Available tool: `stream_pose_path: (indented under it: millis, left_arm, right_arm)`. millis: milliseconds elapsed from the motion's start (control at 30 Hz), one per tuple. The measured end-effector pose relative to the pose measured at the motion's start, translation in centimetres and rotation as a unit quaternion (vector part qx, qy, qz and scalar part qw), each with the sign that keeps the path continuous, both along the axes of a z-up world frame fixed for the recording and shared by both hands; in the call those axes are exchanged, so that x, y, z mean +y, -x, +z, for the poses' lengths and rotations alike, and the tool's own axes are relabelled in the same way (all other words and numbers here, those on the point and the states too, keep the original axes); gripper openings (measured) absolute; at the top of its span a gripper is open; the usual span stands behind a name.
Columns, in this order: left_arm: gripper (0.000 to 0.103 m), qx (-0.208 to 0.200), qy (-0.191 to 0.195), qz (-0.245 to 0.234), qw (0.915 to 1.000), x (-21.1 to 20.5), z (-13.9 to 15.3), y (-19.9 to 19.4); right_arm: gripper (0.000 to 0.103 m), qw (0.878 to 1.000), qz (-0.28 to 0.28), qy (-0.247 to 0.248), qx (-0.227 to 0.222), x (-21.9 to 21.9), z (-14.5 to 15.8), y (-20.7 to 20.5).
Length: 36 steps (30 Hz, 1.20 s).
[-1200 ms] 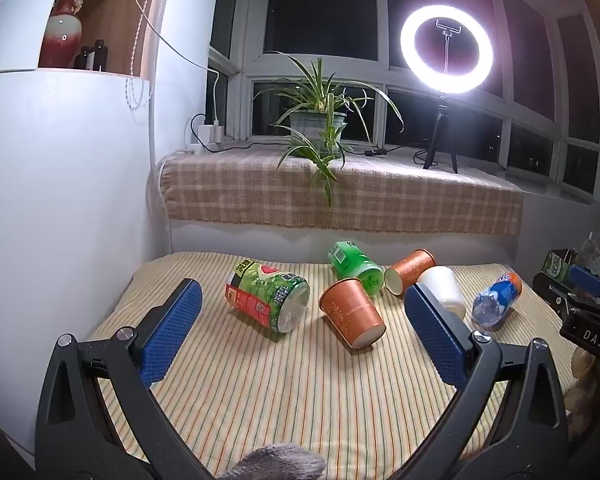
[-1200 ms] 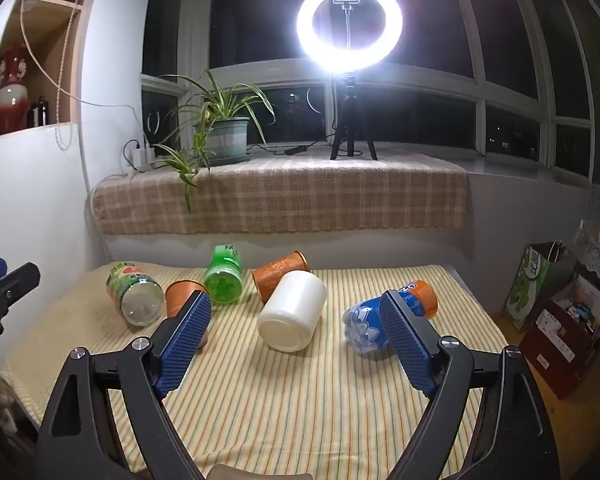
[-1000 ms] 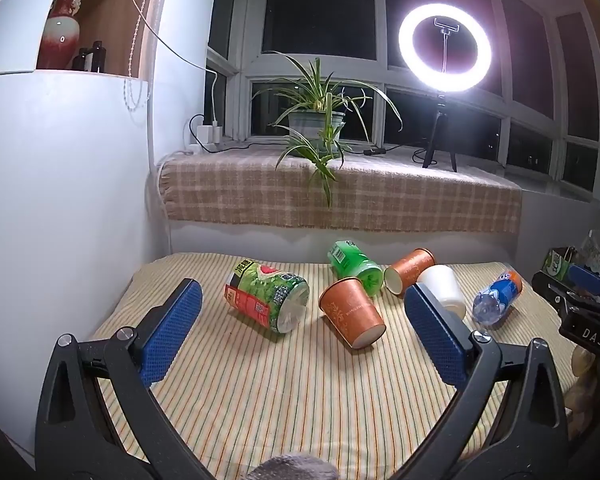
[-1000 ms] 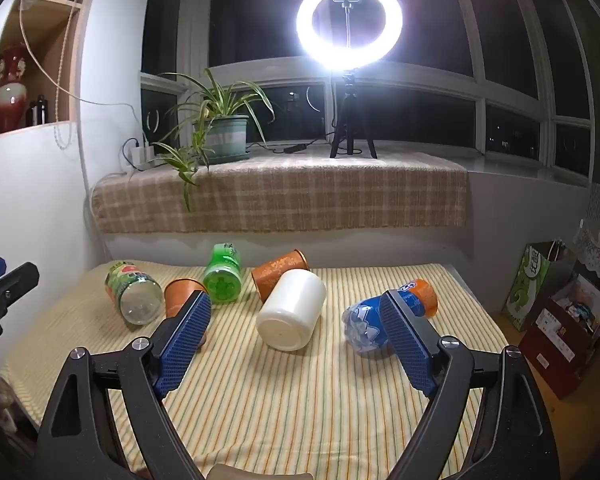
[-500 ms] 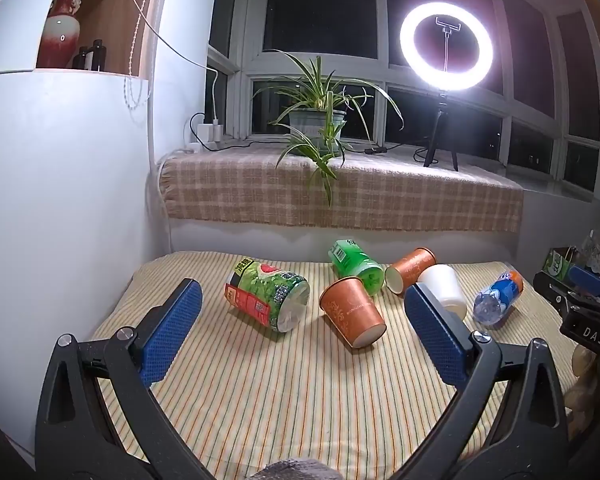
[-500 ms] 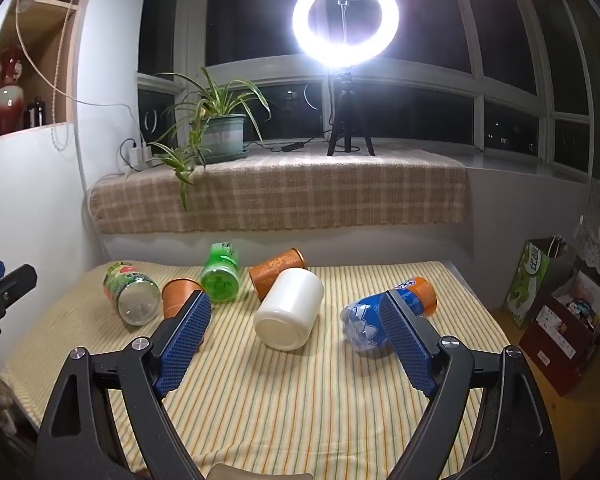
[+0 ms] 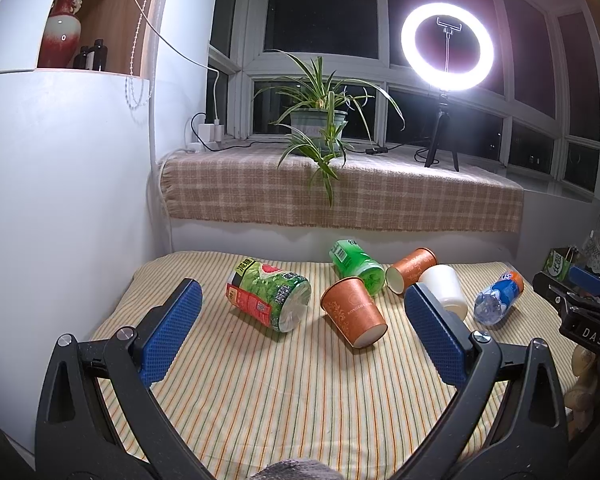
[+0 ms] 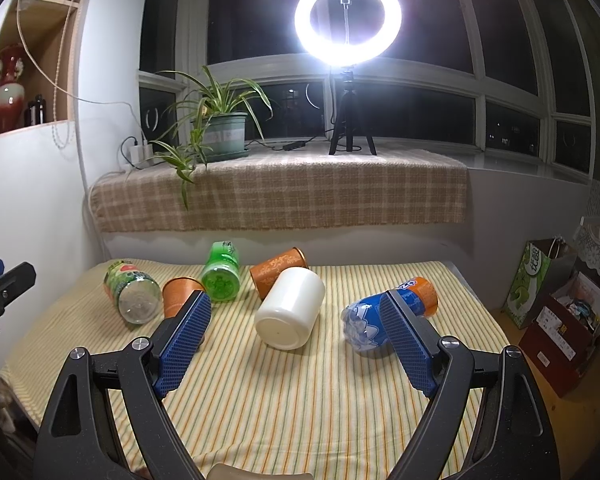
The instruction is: Flip cup upright
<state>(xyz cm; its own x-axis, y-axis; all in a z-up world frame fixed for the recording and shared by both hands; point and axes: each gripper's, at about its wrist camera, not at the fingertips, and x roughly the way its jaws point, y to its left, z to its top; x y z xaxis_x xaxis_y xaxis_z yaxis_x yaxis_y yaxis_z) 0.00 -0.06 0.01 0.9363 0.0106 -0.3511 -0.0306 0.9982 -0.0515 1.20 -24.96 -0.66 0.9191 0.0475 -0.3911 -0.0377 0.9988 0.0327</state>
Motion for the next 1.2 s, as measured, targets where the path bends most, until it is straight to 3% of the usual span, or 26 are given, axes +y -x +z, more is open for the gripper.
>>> stream_pose_path:
  millis: [1200]
  left_arm:
    - [0.103,0.001,-0.001,0.000,1.0000,0.01,0.01,0.01]
  right_arm:
    - [0.086,1.000,0.002,0.001,0.002,0.26,0.12,-0.03]
